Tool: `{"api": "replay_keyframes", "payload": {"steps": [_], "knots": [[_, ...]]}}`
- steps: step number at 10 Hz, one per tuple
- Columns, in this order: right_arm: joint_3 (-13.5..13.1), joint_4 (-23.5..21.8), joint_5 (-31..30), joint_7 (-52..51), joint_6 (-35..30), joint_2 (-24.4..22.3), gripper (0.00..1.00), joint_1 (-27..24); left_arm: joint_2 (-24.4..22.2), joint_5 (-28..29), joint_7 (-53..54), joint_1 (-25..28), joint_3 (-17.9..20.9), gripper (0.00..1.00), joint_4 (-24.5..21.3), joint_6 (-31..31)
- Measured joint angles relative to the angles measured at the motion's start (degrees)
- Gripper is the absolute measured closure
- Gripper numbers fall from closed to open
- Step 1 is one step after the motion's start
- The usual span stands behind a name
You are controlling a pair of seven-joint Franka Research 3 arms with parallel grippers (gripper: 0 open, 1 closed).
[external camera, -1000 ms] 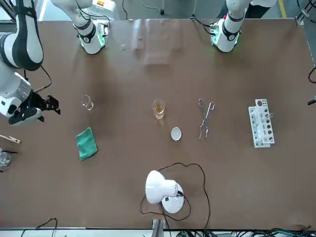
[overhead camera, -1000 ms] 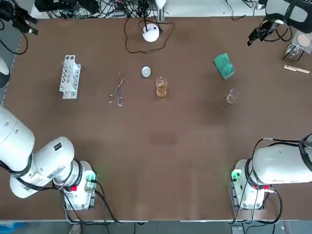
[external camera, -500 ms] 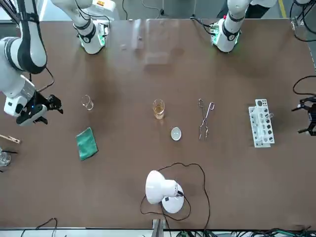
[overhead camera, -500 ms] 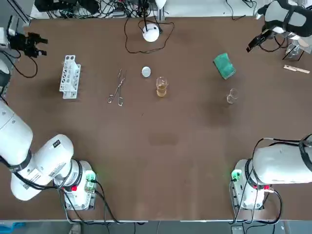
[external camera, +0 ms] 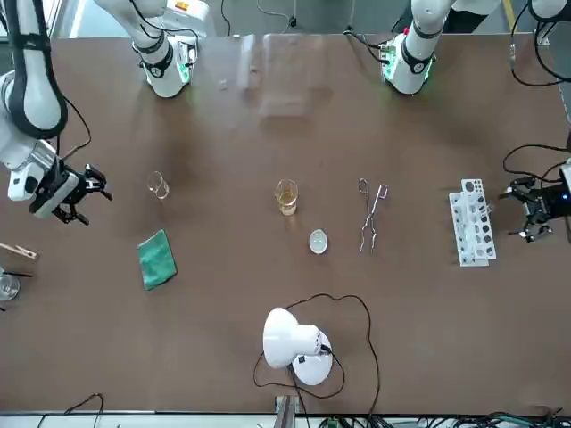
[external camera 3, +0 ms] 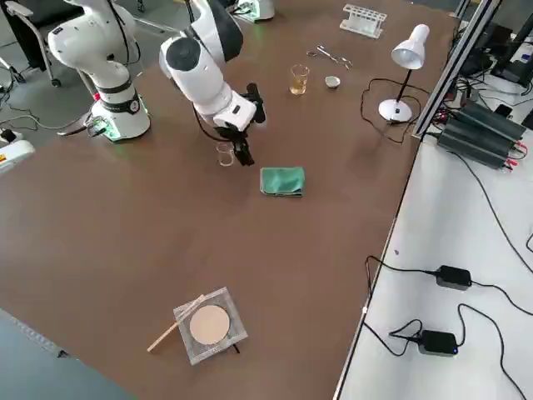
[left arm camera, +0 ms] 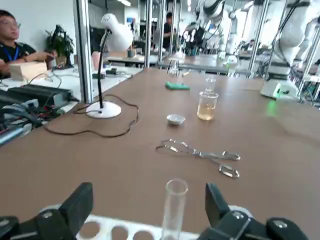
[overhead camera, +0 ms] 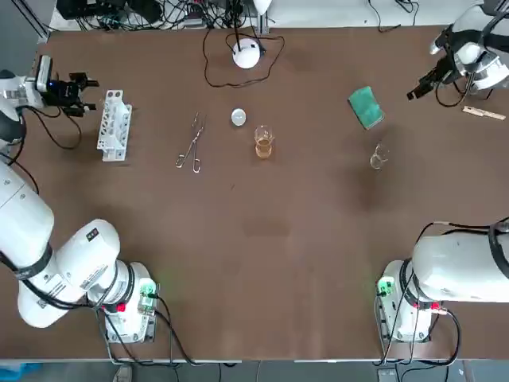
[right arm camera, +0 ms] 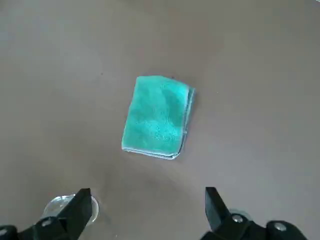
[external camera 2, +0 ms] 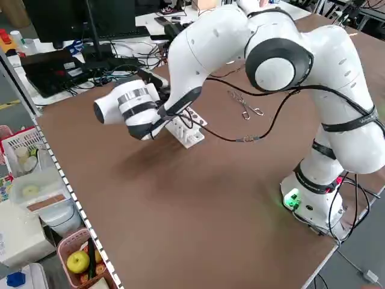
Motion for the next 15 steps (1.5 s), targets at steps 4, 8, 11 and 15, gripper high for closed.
{"api": "replay_keyframes", "payload": {"steps": [4, 8, 11, 15], "knots": [[-0.16, -1.61, 20.07, -39.21, -5.67, 11.46, 0.00, -7.53, 3.99, -0.98, 3.20, 0.06, -0.49, 0.07, -1.08, -1.81], [-0.16, -0.88, 20.69, -49.35, -12.84, 15.26, 0.00, -10.36, 5.00, -1.01, 3.21, 0.30, -0.48, 0.19, -1.34, -2.22], [-0.17, -0.56, 20.72, -57.86, -18.68, 16.13, 0.00, -11.60, 7.79, -3.51, 3.21, 1.37, -1.06, 0.28, -1.29, -2.32], [-0.21, 0.68, 20.69, -69.46, -23.52, 22.24, 0.00, -13.42, 8.21, -4.15, 3.20, 2.71, -1.32, 0.36, -0.63, -2.33]]}}
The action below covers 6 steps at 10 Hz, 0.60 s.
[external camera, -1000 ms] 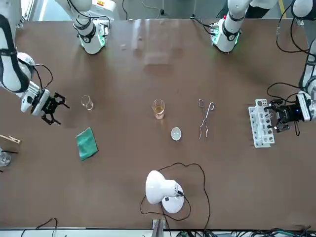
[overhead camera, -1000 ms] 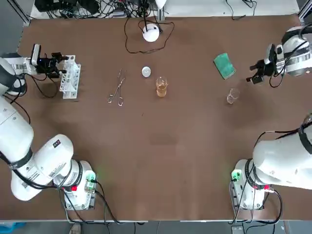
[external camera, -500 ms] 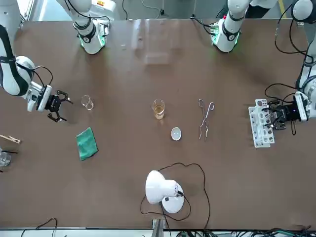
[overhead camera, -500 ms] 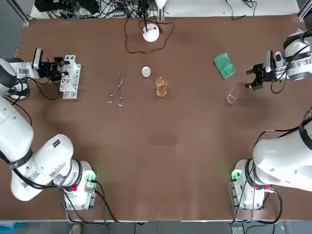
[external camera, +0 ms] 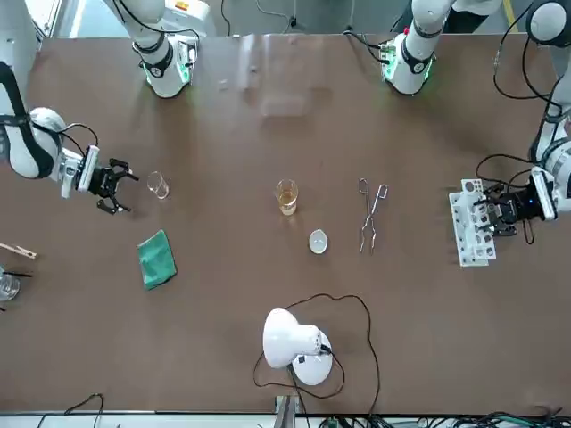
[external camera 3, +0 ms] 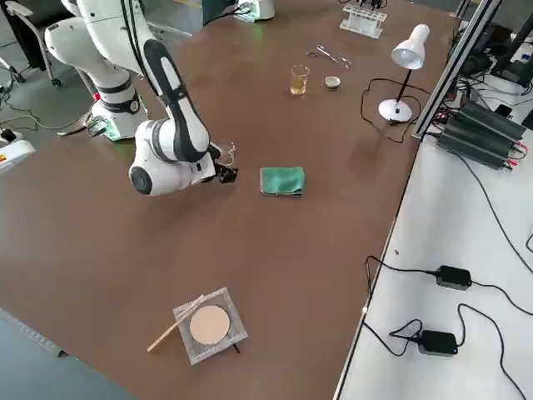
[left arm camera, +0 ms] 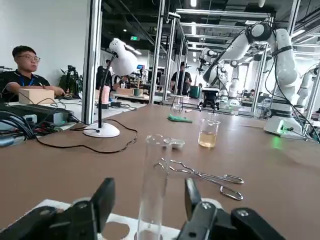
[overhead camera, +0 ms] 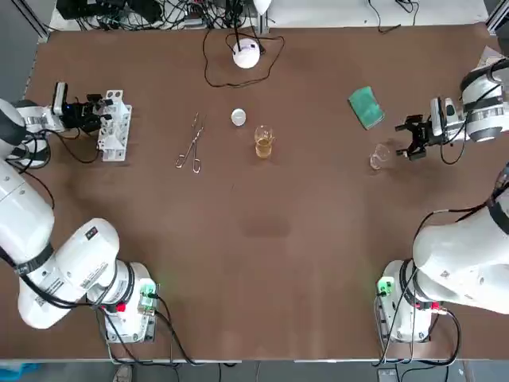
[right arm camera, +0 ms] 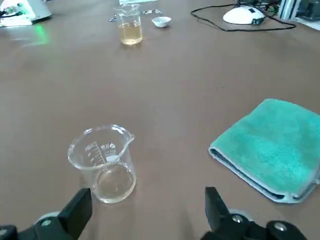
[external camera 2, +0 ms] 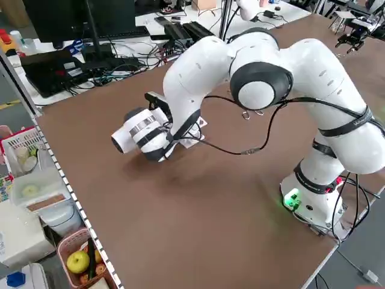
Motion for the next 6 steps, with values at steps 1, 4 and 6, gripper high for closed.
{"api": "replay_keyframes", "payload": {"steps": [1, 4, 6], "knots": [[-0.01, 0.37, -0.08, -2.15, -0.93, 1.52, 0.00, -0.13, 0.00, -0.01, 0.00, 0.06, -0.01, 0.37, 0.10, 0.00], [-0.02, 2.04, -2.84, -3.29, -3.60, 4.63, 0.00, -1.24, 0.00, -0.01, 0.00, 0.06, -0.20, 0.43, 0.15, 0.00], [-0.01, 3.15, -3.29, -4.11, -5.46, 6.80, 0.00, -1.49, 0.01, -0.02, 0.00, 0.06, -0.43, 0.58, 0.15, 0.01]]}}
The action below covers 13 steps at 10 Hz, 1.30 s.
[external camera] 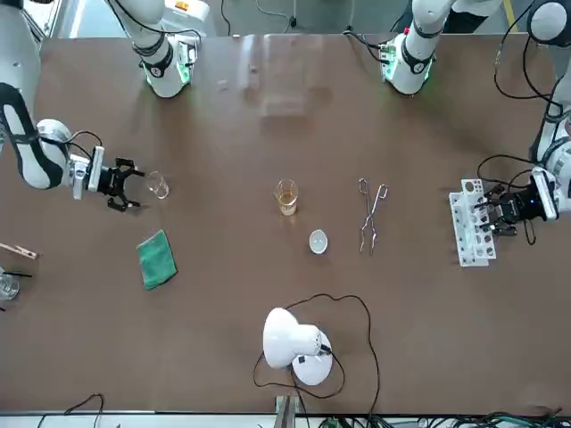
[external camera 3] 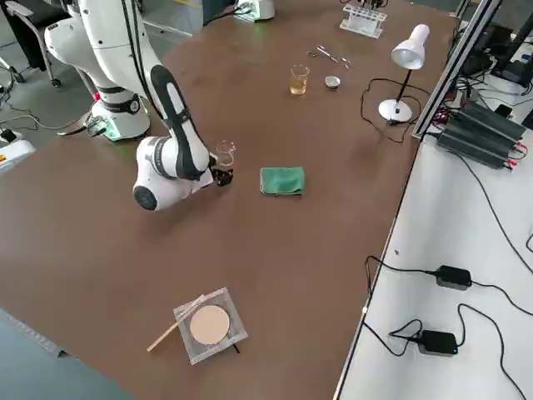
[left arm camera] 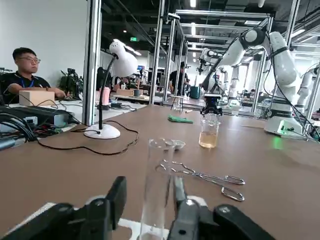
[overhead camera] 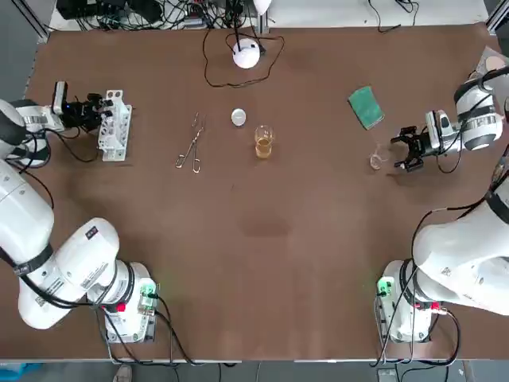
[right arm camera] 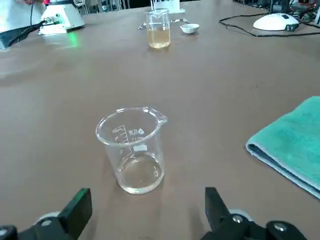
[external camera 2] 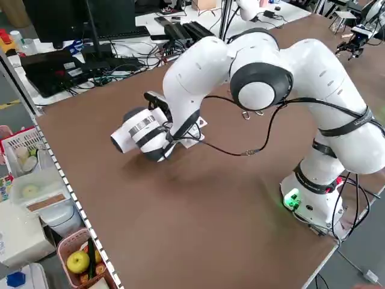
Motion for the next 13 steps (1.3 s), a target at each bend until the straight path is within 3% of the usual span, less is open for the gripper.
{"api": "replay_keyframes", "payload": {"steps": [6, 8, 13], "knots": [[0.14, 2.16, -0.28, -1.31, -4.88, 5.30, 0.00, -0.01, 0.00, 0.00, 0.00, 0.05, -0.04, 0.67, 0.11, 0.39], [0.14, 2.73, -0.29, -1.34, -5.44, 5.74, 0.00, -0.04, 0.00, 0.00, 0.00, 0.05, -0.27, 0.75, 0.11, 0.37], [0.41, 3.39, -0.30, -3.89, -8.37, 6.31, 0.00, -0.05, 0.00, 0.00, 0.00, 0.05, -0.38, 0.79, 0.14, 0.37]]}}
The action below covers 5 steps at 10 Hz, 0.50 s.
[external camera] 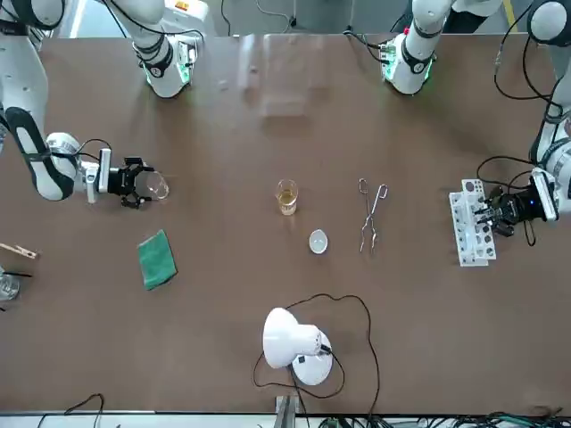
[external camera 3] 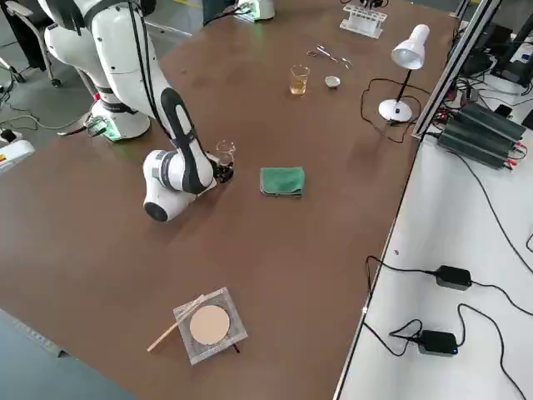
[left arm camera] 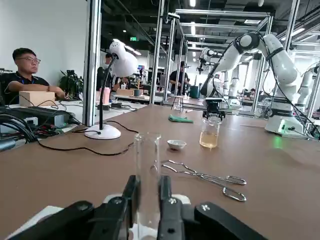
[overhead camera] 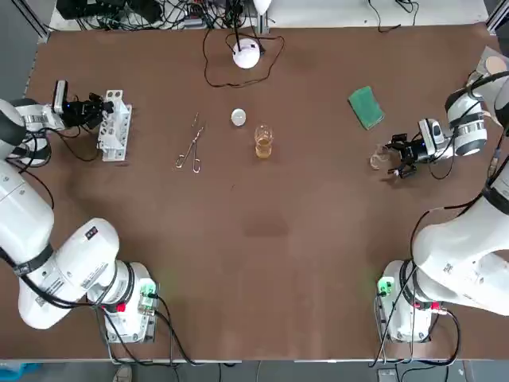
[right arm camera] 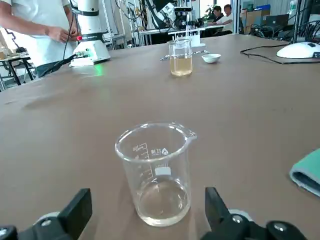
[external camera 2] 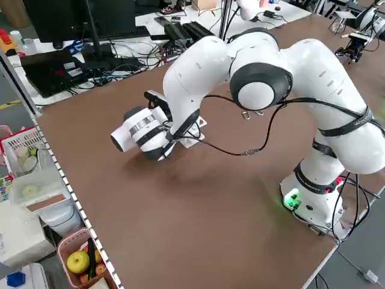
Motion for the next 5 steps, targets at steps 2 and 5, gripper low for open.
{"api": "replay_keyframes", "payload": {"steps": [2, 5], "knots": [[0.47, 0.51, -0.06, -0.96, -0.19, 0.07, 0.00, 0.01, -0.29, 0.88, 0.00, 0.00, -0.44, 0.79, 0.39, 0.00], [0.85, 0.56, -0.16, -1.24, -0.19, 0.22, 0.00, 0.02, -2.47, 2.64, -0.11, 0.00, -1.38, 0.79, 0.60, -0.21]]}}
